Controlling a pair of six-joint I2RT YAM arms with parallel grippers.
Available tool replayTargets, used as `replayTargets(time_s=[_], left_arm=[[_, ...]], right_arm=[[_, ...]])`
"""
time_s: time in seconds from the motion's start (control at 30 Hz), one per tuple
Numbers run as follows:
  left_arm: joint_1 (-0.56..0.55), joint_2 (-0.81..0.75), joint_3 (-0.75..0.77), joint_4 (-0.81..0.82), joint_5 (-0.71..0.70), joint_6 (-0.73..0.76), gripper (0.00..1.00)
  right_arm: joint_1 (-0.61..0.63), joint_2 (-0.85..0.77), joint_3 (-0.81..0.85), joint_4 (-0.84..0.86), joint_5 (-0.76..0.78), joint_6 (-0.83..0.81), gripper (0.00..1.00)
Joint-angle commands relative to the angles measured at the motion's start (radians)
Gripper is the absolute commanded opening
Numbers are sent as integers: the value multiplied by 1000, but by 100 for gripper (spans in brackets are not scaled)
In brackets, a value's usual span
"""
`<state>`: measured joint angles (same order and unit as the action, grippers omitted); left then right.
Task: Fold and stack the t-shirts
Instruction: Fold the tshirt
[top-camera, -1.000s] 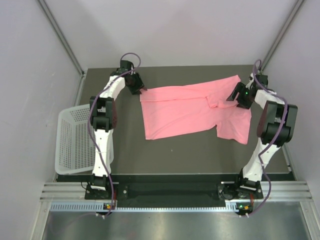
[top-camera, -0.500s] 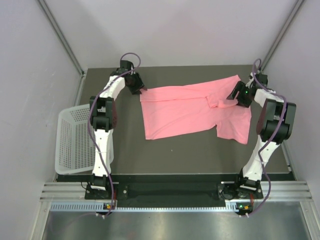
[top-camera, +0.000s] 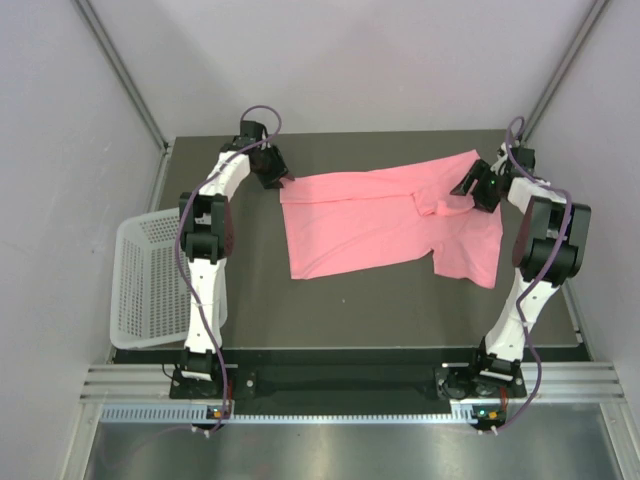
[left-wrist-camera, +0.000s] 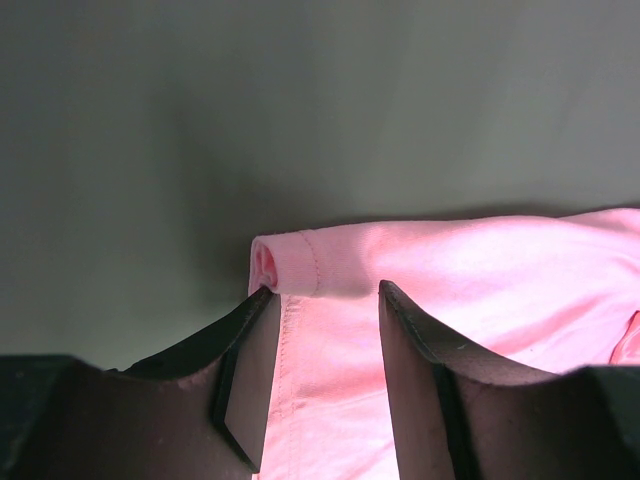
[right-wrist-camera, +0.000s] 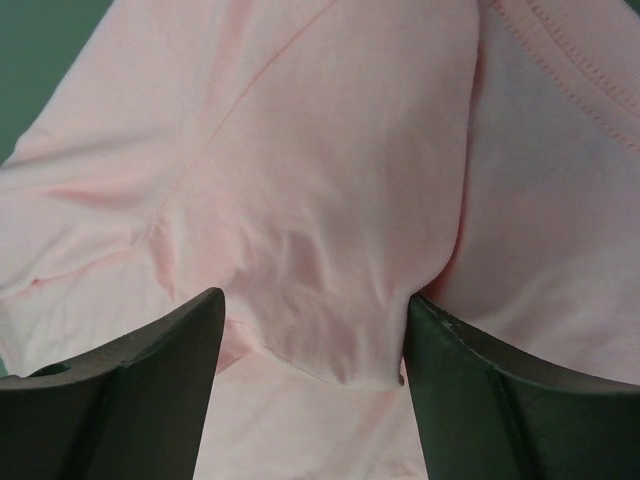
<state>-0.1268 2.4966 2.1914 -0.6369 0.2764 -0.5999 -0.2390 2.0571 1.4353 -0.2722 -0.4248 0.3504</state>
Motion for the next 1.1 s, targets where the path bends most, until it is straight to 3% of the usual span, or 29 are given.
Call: replayTargets(time_s=[0.0,0.3,0.5,0.77,0.83,0.87,0.93,1.07], left_arm=[[-2,2,-21,6,-3,11,50],[-2,-4,-31,9,-5,17,49],[-2,-19,-62,26,4,14,49],[-2,-27,-81,36,18,6,49],[-2,-34,-84,31,15,9,49],[-2,-39,-88,26,14,14,49],[-11,-61,-94,-1,-8,40,49],[-72,-148,-110,-90,-176,141,49]], right_arm=[[-14,-5,11,67,-57,24,70],[-43,-51,-10,-41,-103,110,67],[-108,-109,-105,-122,-184,261,61],[-177,-166,-194,-18,-353,415,59],[-192,-189,-173,-94,-301,359,58],[-191,-204,-149,-154,-205,310,58],[-180,-207,-53,-338,-106,150,58],[-161,-303,-38,-444,130,45,57]])
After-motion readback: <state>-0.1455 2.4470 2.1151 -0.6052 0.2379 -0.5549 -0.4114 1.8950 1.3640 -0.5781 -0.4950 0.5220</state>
